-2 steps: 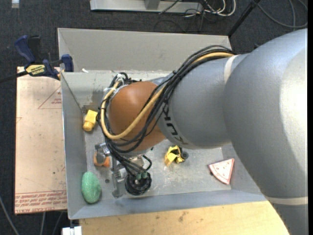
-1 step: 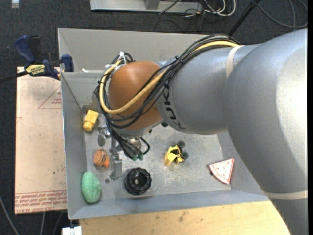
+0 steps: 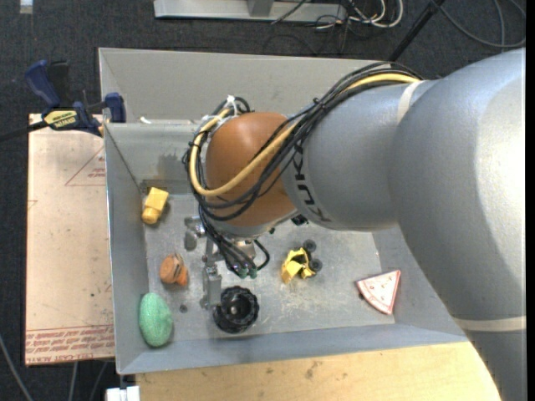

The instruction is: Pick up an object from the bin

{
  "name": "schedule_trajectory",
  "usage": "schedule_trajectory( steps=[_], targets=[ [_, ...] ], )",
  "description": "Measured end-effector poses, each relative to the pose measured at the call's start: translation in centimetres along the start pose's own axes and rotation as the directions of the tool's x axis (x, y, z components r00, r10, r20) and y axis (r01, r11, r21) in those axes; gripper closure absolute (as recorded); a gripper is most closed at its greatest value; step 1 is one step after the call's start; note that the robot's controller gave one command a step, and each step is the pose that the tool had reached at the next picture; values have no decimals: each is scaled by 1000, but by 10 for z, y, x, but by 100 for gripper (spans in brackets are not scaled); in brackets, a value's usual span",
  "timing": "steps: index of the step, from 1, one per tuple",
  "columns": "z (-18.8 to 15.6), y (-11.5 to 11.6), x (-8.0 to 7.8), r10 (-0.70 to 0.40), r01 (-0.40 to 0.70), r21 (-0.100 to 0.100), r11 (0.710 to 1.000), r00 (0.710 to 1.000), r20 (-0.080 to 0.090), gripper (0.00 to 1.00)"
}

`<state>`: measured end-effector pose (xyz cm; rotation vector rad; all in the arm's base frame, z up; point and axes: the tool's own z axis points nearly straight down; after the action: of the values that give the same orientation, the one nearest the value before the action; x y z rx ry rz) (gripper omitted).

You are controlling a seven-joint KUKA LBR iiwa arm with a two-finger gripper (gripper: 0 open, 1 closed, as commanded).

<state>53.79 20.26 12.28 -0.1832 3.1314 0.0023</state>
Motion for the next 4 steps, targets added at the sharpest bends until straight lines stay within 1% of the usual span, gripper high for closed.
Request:
schedule_trajectory(
  steps=[1, 2, 3, 4],
  targets=[
    [32, -6, -21, 11, -11, -1, 1000, 1000, -1, 0],
    [51, -9, -42, 24, -24, 0, 1000, 1000, -3, 0],
    [52, 2, -29, -86, 86, 0, 996, 996, -4, 0],
    [53, 15, -20, -248, 248, -1, 969, 969, -4, 0]
  ],
)
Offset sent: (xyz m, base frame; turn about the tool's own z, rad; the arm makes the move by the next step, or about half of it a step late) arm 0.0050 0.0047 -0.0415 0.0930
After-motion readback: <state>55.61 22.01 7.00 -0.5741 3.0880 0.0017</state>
